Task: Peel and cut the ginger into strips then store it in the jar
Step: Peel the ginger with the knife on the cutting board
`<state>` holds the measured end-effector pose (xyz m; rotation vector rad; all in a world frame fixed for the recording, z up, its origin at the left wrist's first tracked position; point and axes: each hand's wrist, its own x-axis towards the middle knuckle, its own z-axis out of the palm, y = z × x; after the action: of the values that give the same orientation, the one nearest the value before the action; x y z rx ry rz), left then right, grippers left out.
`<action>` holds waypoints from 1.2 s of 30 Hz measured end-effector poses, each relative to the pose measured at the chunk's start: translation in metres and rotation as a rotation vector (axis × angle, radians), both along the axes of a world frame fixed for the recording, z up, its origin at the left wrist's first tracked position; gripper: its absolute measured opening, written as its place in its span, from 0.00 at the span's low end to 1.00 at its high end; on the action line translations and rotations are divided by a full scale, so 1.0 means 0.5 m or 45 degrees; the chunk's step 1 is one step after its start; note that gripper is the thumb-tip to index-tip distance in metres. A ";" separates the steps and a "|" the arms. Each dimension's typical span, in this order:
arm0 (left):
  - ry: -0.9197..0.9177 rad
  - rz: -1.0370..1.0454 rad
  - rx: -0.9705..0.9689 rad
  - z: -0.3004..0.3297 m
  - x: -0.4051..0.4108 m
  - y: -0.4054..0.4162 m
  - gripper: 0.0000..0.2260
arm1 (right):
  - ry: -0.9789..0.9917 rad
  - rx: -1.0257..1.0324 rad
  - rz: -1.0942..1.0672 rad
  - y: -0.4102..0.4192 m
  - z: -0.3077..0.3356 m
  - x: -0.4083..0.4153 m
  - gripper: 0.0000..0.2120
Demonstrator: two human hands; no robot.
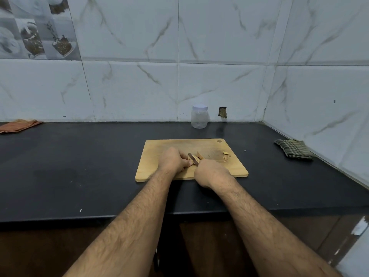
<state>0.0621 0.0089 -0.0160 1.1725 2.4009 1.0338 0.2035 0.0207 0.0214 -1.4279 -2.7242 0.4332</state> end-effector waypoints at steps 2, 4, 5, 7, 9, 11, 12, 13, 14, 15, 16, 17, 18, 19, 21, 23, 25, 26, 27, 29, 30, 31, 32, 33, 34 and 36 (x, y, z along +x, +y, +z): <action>0.021 0.006 -0.011 0.001 0.001 0.000 0.05 | 0.017 -0.023 -0.005 0.006 -0.003 -0.002 0.14; 0.034 0.008 -0.023 0.001 0.001 0.001 0.05 | 0.023 -0.024 -0.012 0.012 -0.006 -0.002 0.14; 0.035 0.008 -0.029 0.001 0.001 0.001 0.05 | 0.022 -0.022 -0.014 0.014 -0.007 -0.003 0.14; 0.035 0.009 -0.035 0.001 0.001 0.002 0.05 | 0.012 -0.009 -0.007 0.016 -0.008 -0.003 0.14; 0.051 0.012 -0.033 0.000 0.000 0.002 0.06 | -0.009 0.023 0.009 0.015 -0.009 -0.005 0.13; 0.060 0.011 -0.035 0.000 0.000 0.002 0.06 | -0.036 0.063 0.021 0.011 -0.008 -0.005 0.14; 0.063 0.008 -0.040 0.000 0.000 0.002 0.07 | -0.053 0.082 0.023 0.008 -0.007 -0.005 0.14; 0.069 0.002 -0.048 0.000 0.000 0.002 0.07 | -0.069 0.102 0.024 0.005 -0.007 -0.004 0.14; 0.074 -0.002 -0.053 0.001 0.000 0.002 0.08 | -0.080 0.123 0.024 0.003 -0.007 -0.003 0.14; 0.080 -0.004 -0.057 0.001 0.000 0.002 0.08 | -0.089 0.140 0.025 0.002 -0.007 -0.003 0.14; 0.086 -0.003 -0.061 0.001 0.000 0.003 0.08 | -0.097 0.152 0.028 0.003 -0.008 -0.002 0.14; 0.094 -0.001 -0.065 0.002 0.000 0.004 0.08 | -0.102 0.157 0.034 0.004 -0.010 -0.001 0.14; 0.100 0.001 -0.071 0.003 0.001 0.005 0.08 | -0.095 0.152 0.039 0.006 -0.012 0.001 0.14; 0.109 0.002 -0.080 0.004 0.002 0.006 0.07 | -0.080 0.141 0.044 0.008 -0.014 0.003 0.14; 0.123 -0.002 -0.091 0.007 0.003 0.006 0.06 | -0.051 0.129 0.053 0.015 -0.020 0.004 0.13; 0.131 -0.006 -0.084 0.008 0.002 0.006 0.05 | -0.033 0.120 0.052 0.020 -0.024 0.004 0.13; 0.136 -0.010 -0.079 0.006 0.002 0.006 0.05 | -0.014 0.095 0.044 0.024 -0.026 0.002 0.13; 0.141 -0.012 -0.079 0.006 0.002 0.005 0.05 | -0.005 0.080 0.042 0.025 -0.026 0.001 0.13; 0.147 -0.014 -0.083 0.006 0.002 0.005 0.05 | 0.001 0.070 0.039 0.026 -0.025 0.001 0.13; 0.145 -0.022 -0.085 0.005 0.000 0.005 0.06 | -0.005 0.063 0.039 0.027 -0.025 0.000 0.13; 0.136 -0.026 -0.082 0.004 -0.002 0.004 0.07 | -0.011 0.064 0.039 0.028 -0.025 0.000 0.13; 0.126 -0.027 -0.076 0.003 -0.003 0.005 0.08 | -0.012 0.066 0.039 0.029 -0.025 -0.001 0.13; 0.119 -0.024 -0.070 0.002 -0.003 0.005 0.09 | -0.009 0.063 0.038 0.029 -0.025 -0.002 0.13; 0.119 -0.019 -0.068 0.002 -0.004 0.005 0.10 | -0.005 0.060 0.038 0.030 -0.024 -0.003 0.14; 0.124 -0.016 -0.071 0.002 -0.004 0.006 0.11 | -0.004 0.057 0.038 0.029 -0.023 -0.005 0.14; 0.135 -0.019 -0.089 0.002 -0.004 0.007 0.10 | -0.010 0.057 0.040 0.027 -0.023 -0.007 0.14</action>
<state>0.0600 0.0126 -0.0148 1.2483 2.4830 0.8969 0.1999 0.0344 0.0101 -1.3808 -2.7480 0.3665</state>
